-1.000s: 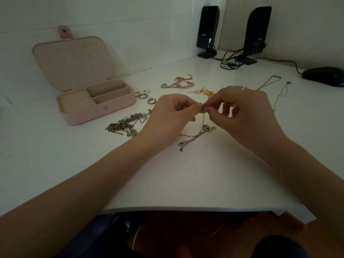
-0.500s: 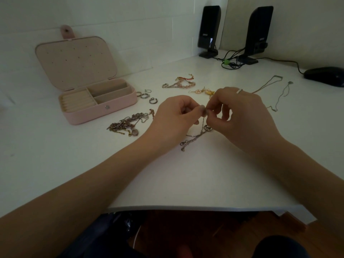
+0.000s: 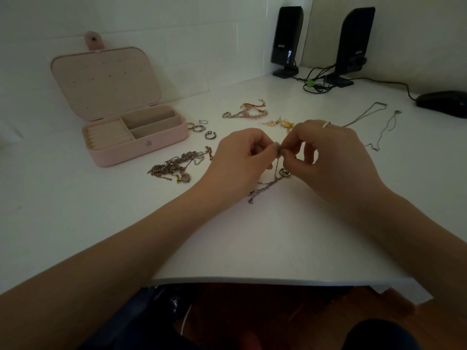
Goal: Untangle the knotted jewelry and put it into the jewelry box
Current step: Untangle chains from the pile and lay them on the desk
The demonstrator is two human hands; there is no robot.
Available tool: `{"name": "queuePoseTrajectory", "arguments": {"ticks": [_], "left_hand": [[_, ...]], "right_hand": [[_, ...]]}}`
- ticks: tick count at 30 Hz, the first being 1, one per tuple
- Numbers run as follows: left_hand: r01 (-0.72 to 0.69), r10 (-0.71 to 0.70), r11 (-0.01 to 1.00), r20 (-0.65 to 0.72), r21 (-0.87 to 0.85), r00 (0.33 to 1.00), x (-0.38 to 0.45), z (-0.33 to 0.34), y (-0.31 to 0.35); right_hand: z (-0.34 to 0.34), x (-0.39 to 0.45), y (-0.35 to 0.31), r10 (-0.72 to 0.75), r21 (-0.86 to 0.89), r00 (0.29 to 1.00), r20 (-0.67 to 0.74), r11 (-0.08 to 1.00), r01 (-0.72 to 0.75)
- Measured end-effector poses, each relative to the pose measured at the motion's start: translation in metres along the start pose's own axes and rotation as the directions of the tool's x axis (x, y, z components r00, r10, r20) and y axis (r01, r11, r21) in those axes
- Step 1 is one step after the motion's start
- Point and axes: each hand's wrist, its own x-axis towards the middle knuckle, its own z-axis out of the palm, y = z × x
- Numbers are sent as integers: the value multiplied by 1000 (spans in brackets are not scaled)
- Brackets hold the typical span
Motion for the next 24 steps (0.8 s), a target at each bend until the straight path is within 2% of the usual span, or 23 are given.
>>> {"name": "queuePoseTrajectory", "arguments": {"ticks": [3,8,18,24], "left_hand": [[-17,17,1000,5,11,1000,0,0,0],[1,0,998,5,-66,1000,1,-1,-1],[-144,145,988,-18,54,989,-2,0,-1],[-168,171,983,-35,69,985,-3,-1,1]], "right_hand": [[0,0,-1,-7,14,1000,-11,1000,7],[0,1,1,17,36,1000,-7,999,-17],[-2,0,-4,24,52,1000,20,998,-25],[-3,0,-6,84,86,995,46,992,-88]]}}
